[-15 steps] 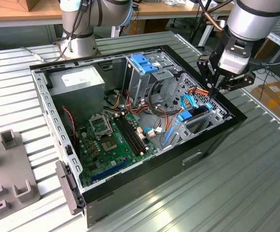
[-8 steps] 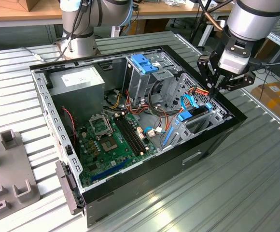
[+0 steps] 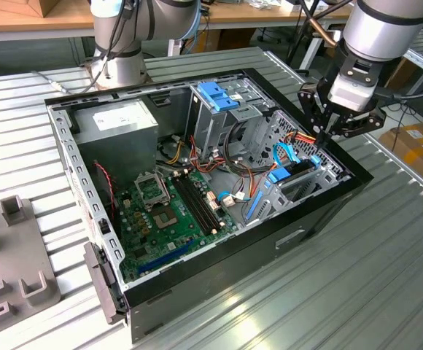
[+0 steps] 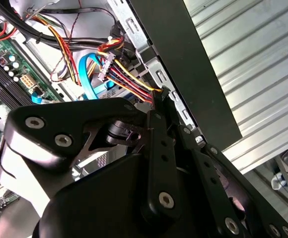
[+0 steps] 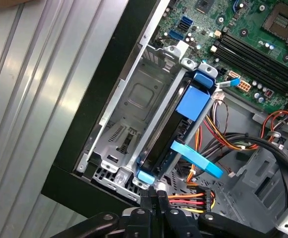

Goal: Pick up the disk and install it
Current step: 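Insert the second disk wire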

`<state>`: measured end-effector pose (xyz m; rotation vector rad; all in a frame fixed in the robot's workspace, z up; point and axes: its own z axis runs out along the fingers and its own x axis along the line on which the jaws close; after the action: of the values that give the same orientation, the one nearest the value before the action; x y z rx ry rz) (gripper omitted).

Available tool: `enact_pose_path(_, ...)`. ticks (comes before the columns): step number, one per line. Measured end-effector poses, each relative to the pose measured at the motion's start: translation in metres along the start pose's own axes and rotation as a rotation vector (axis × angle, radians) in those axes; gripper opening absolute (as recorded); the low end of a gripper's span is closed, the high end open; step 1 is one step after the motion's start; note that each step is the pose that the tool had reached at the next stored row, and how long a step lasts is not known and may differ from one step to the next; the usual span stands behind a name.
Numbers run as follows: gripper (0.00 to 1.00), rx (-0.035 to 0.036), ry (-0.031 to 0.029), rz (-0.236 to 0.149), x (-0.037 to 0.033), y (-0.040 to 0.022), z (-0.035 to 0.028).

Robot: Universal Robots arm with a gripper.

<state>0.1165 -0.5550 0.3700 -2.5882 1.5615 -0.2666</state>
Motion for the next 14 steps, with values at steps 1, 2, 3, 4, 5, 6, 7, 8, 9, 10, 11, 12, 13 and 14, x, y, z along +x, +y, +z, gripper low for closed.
enact_pose_path(1, 0.16, -0.0017, 0.0031, 0.017, 0.0000, 0.0000, 0.0001)
enact_pose_path(2, 0.16, -0.0042, 0.0080, 0.044, 0.0000, 0.0001, 0.0003)
enact_pose_path(3, 0.16, -0.0049, 0.0093, 0.050, 0.0000, 0.0001, 0.0003)
enact_pose_path(4, 0.16, -0.0049, 0.0094, 0.050, 0.0000, 0.0001, 0.0003)
enact_pose_path(5, 0.16, -0.0049, 0.0095, 0.051, 0.0000, 0.0001, 0.0003)
enact_pose_path(6, 0.16, -0.0049, 0.0094, 0.051, 0.0000, 0.0001, 0.0003)
enact_pose_path(7, 0.16, -0.0049, 0.0094, 0.051, 0.0000, 0.0001, 0.0003)
enact_pose_path(8, 0.16, -0.0050, 0.0095, 0.051, 0.0000, 0.0001, 0.0003)
enact_pose_path(9, 0.16, -0.0051, 0.0097, 0.053, 0.0000, 0.0001, 0.0003)
enact_pose_path(10, 0.16, -0.0054, 0.0104, 0.057, 0.0000, 0.0001, 0.0004)
enact_pose_path(11, 0.16, -0.0061, 0.0116, 0.064, -0.0001, 0.0000, 0.0004)
enact_pose_path(12, 0.16, -0.0075, 0.0143, 0.077, 0.0000, 0.0001, 0.0004)
enact_pose_path(13, 0.16, -0.0096, 0.0185, 0.100, 0.0000, 0.0001, 0.0005)
enact_pose_path(14, 0.16, -0.0110, 0.0212, 0.114, -0.0001, 0.0001, 0.0006)
